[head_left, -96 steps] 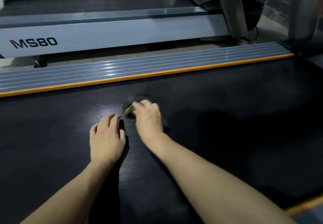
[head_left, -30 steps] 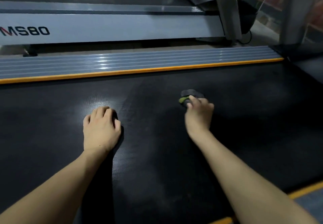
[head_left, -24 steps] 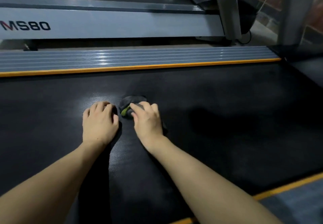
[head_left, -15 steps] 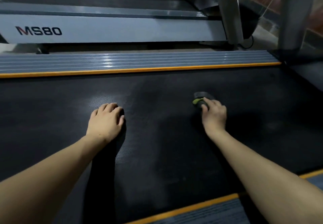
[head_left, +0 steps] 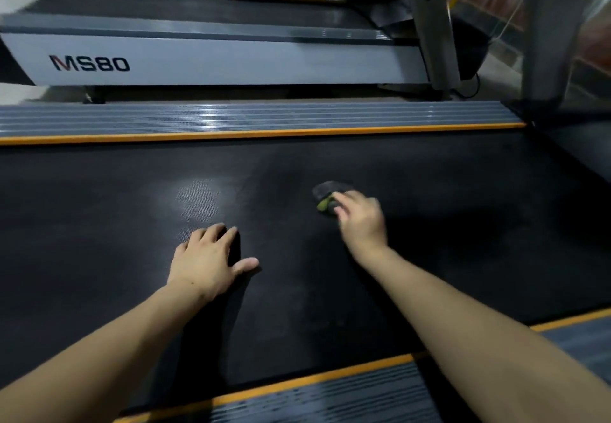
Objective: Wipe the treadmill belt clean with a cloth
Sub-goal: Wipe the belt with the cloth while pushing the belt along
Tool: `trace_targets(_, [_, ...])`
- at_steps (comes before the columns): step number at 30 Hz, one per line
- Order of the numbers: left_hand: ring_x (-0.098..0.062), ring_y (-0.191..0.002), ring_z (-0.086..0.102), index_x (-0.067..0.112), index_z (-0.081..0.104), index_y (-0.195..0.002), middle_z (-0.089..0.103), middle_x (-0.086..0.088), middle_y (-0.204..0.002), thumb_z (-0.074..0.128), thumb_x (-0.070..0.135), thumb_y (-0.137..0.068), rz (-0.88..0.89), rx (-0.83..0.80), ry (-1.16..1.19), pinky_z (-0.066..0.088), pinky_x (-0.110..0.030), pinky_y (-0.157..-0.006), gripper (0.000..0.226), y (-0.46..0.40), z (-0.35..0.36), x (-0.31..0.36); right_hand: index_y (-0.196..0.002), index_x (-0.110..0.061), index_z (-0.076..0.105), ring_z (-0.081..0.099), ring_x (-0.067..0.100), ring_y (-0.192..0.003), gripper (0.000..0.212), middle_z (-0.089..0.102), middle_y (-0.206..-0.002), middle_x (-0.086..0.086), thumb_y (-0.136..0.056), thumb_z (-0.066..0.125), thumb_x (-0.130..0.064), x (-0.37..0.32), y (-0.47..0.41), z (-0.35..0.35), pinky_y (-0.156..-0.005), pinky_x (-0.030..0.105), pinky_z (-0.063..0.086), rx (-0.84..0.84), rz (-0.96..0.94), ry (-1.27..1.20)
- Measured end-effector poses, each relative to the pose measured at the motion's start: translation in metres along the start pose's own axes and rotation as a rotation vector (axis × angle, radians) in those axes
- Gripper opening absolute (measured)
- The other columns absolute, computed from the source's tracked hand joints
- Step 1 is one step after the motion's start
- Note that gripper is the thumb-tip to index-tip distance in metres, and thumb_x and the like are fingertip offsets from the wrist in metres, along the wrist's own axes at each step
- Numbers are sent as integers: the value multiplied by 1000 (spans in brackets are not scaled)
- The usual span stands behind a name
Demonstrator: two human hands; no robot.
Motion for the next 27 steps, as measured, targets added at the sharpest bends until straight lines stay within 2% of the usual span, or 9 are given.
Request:
trace_targets(4, [-21,-135,34,35,39,-146,37,9,-152,48,89,-74,-51,-75,-25,46,-41,-96,91,-7,0,9,-127,-17,69,54,35,-98,32,65,-127,7,-96,60,-19,87,9,-33,-90,38,47,21,292,80])
trace_targets(6, [-20,-133,33,34,40,-144,39,9,-147,51,87,-74,-73,-94,-26,49,-42,-87,89,-8,-2,10,-121,-17,71,54,34,-94,28,66,-120,7,-94,63,-17,66,13,-20,-84,35,40,51,405,63])
trace_targets(8, [-20,-134,32,34,38,-146,38,9,-147,51,86,-75,-81,-96,-31,49,-43,-85,89,-7,-2,12,-113,-20,71,58,35,-90,23,66,-111,6,-91,64,-18,4,12,9,-74,33,30,17,347,-13])
trace_targets(12, [-19,-143,26,34,28,-155,27,9,-160,45,87,-77,-73,-65,-23,48,-45,-100,95,-2,-1,11,-120,-27,67,50,27,-89,28,63,-117,-5,-93,61,-22,-124,35,40,-78,34,44,-117,7,-137])
trace_targets(15, [-18,-149,18,35,20,-159,17,9,-166,42,87,-79,-71,-80,0,42,-46,-109,98,2,0,11,-125,-28,67,52,29,-88,34,65,-120,-7,-91,61,-25,-98,30,20,-79,37,50,-99,-141,-141])
trace_targets(17, [-17,-150,15,35,18,-159,14,10,-167,42,87,-80,-75,-90,9,41,-46,-109,98,4,1,9,-122,-26,68,60,32,-87,35,66,-117,-1,-88,62,-24,-36,23,7,-78,39,49,-69,-111,-8])
trace_targets(21, [-17,-149,14,38,18,-158,13,13,-166,44,90,-76,-70,-107,17,44,-49,-107,100,4,0,6,-127,-17,68,57,36,-99,34,65,-123,7,-94,64,-15,66,30,-32,-88,39,47,-41,226,63])
trace_targets(24, [-17,-154,4,36,10,-161,3,12,-169,46,90,-75,-66,-164,47,32,-48,-117,107,4,6,3,-122,-17,70,53,37,-91,31,66,-117,9,-92,66,-14,31,37,-25,-81,42,48,22,374,27])
trace_targets(27, [-17,-156,-4,37,5,-161,-6,9,-170,49,90,-73,-30,-247,4,19,-47,-125,112,8,8,1,-113,-22,72,56,36,-80,30,67,-108,7,-84,74,-17,-73,43,10,-74,39,48,-4,210,-101])
Point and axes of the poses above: each hand's wrist, its own y-axis away from the middle knuckle, its own z-axis out of the palm, x = y × z, the point moved 9 cm from there along -y, towards the middle knuckle
